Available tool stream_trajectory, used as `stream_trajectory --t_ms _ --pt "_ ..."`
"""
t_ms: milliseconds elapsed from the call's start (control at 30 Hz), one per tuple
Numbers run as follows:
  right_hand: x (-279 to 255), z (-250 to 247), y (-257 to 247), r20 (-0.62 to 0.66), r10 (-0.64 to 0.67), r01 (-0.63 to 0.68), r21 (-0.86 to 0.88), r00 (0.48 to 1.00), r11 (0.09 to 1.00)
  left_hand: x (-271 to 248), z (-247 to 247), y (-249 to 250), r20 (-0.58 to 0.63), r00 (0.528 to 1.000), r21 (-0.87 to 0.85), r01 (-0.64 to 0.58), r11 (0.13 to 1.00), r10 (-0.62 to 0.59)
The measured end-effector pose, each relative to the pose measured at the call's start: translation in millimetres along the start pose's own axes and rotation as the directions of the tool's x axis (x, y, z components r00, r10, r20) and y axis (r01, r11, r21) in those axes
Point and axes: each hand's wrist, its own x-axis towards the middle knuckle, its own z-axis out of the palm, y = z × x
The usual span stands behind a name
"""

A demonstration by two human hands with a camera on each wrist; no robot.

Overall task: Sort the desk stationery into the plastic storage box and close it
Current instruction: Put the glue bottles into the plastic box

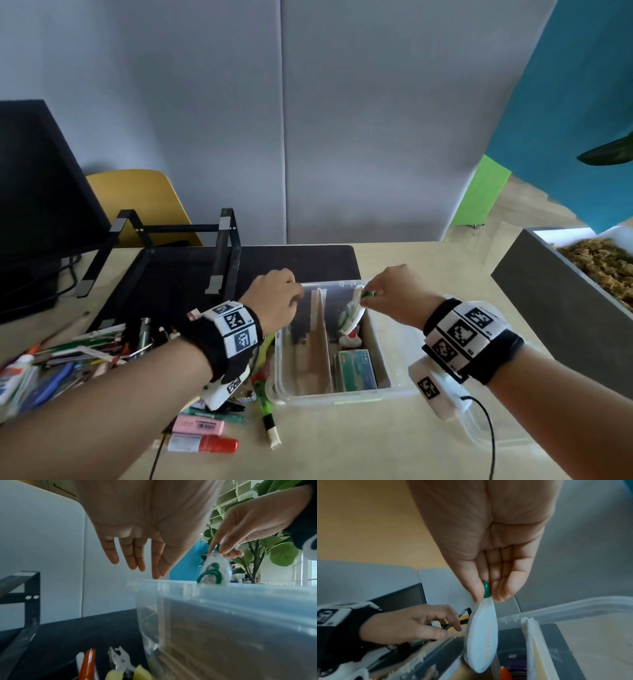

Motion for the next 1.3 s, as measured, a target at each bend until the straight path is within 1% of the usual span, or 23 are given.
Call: stream_trajectory --t_ms 67,167,267,333,433,533,600,700,867,1067,1133,1200,1300 --pt "11.3 1.9 -7.2 0.052 -0.042 0.045 -0.064 0.998 0.997 -7.6 12.8 -3.8 0.007 1.000 -0.033 0.021 0.999 -0.021" --pt "27.6 7.9 -19.6 0.136 -0.100 0.127 -0.210 0.986 0.969 -11.9 26.3 -4.7 0.108 0.992 -0.069 0.073 0.995 -0.066" --pt "42.0 16.6 -26.2 0.207 -0.124 0.183 -0.294 0.970 0.938 -14.2 39.8 -5.2 0.146 0.984 -0.121 0.116 0.986 -0.098" --pt "49.9 24.2 -29.0 0.258 -0.127 0.212 -0.333 0.958 0.919 -16.6 49.0 -5.3 0.138 0.983 -0.202 0.144 0.969 -0.117" --pt "59.5 36.9 -31.6 0.327 -0.129 0.256 -0.382 0.936 0.888 -17.8 56.3 -5.4 0.088 0.987 -0.318 0.156 0.935 -0.135" --pt "65.1 48.1 -35.5 0.399 -0.113 0.294 -0.428 0.910 0.855 -17.9 59.6 -5.0 0.058 0.987 -0.380 0.159 0.911 -0.148" --pt "68.1 52.7 -38.5 0.423 -0.122 0.321 -0.441 0.898 0.838 -17.9 61.4 -5.1 0.045 0.988 -0.388 0.156 0.908 -0.150" --pt "72.2 55.0 -38.4 0.426 -0.114 0.315 -0.439 0.897 0.841 -17.8 62.6 -6.4 0.027 0.989 -0.385 0.144 0.912 -0.145" --pt "72.8 52.9 -32.0 0.382 -0.069 0.233 -0.403 0.922 0.885 -18.7 61.6 -8.0 0.022 0.990 -0.368 0.137 0.919 -0.139" --pt "69.0 48.2 -21.8 0.303 -0.093 0.206 -0.369 0.948 0.906 -21.5 55.7 -8.1 -0.025 0.990 -0.331 0.121 0.936 -0.137" --pt "66.9 44.8 -20.6 0.266 -0.103 0.190 -0.328 0.958 0.925 -24.7 54.9 -9.1 -0.065 0.987 -0.340 0.119 0.933 -0.150" --pt "63.0 38.7 -23.2 0.225 -0.107 0.167 -0.269 0.969 0.948 -29.7 54.8 -11.9 -0.141 0.976 -0.349 0.107 0.931 -0.165" --pt "54.2 31.5 -30.7 0.176 -0.122 0.158 -0.207 0.977 0.965 -41.0 53.4 -19.9 -0.277 0.940 -0.373 0.086 0.924 -0.199"
